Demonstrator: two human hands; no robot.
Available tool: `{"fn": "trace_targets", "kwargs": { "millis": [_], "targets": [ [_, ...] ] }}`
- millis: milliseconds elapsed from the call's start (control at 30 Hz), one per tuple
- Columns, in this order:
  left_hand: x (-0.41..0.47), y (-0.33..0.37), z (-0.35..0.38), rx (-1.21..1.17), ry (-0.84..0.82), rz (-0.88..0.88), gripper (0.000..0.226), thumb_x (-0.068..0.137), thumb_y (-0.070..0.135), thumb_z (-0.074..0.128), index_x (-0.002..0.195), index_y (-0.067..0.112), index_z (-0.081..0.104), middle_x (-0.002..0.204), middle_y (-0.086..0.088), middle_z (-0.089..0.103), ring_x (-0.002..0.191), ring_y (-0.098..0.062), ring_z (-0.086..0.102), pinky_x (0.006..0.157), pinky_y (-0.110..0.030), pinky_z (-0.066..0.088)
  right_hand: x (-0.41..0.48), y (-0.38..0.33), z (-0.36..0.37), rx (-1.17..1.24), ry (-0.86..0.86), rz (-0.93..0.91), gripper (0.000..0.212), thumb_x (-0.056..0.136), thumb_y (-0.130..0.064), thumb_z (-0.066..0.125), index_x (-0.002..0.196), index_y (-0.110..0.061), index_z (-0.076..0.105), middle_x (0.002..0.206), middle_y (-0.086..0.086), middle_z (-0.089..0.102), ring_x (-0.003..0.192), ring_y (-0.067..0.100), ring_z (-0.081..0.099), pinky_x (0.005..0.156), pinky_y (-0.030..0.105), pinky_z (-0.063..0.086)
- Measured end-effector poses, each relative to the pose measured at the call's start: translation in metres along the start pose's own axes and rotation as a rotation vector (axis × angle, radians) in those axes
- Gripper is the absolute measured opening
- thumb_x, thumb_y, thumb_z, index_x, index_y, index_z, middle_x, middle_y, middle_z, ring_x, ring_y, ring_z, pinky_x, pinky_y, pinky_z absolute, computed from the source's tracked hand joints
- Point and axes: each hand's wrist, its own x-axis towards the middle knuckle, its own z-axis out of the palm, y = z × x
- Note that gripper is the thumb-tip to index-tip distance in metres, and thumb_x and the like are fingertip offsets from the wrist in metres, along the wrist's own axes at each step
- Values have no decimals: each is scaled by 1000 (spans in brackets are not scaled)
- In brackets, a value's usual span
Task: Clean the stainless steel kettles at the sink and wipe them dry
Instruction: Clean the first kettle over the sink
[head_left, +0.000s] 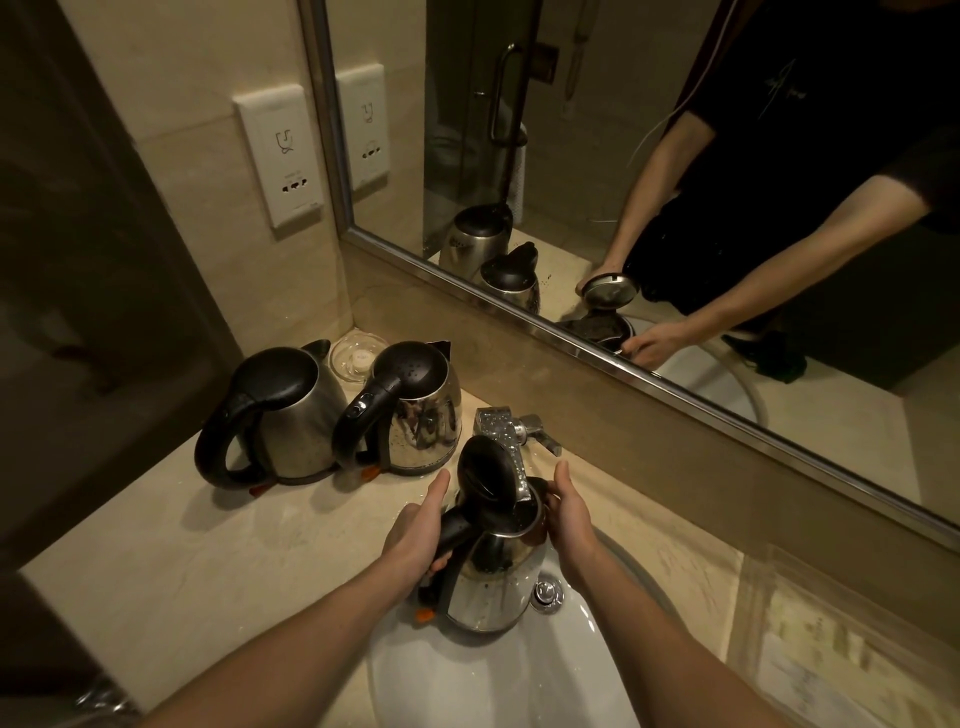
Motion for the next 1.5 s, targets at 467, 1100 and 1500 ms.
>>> {"fn": "trace_targets", "kwargs": {
  "millis": [467, 1100, 1500],
  "targets": [
    [-10, 4, -4, 41, -84, 79, 74, 92, 77, 26, 65, 12, 47, 50, -5, 47, 40, -17, 45, 63, -33, 43, -5, -5, 2, -11, -19, 24, 70, 94, -65, 26, 99, -8, 65, 100, 3, 67, 78, 8, 67, 59, 24, 48],
    [-11, 2, -5, 51, -93, 70, 75, 90, 78, 28, 64, 11, 48, 47, -3, 46, 40, -16, 46, 60, -32, 43, -7, -6, 4, 21, -19, 15, 66, 91, -67, 27, 88, -13, 64, 100, 4, 67, 68, 12, 67, 62, 28, 48],
    [-2, -4, -3, 42, -88, 50, 77, 84, 84, 29, 72, 13, 54, 49, -3, 51, 42, -18, 49, 54, -29, 42, -7, -4, 2, -4, -19, 30, 67, 91, -68, 28, 91, -12, 66, 96, 5, 71, 78, 13, 66, 66, 28, 47]
  ]
}}
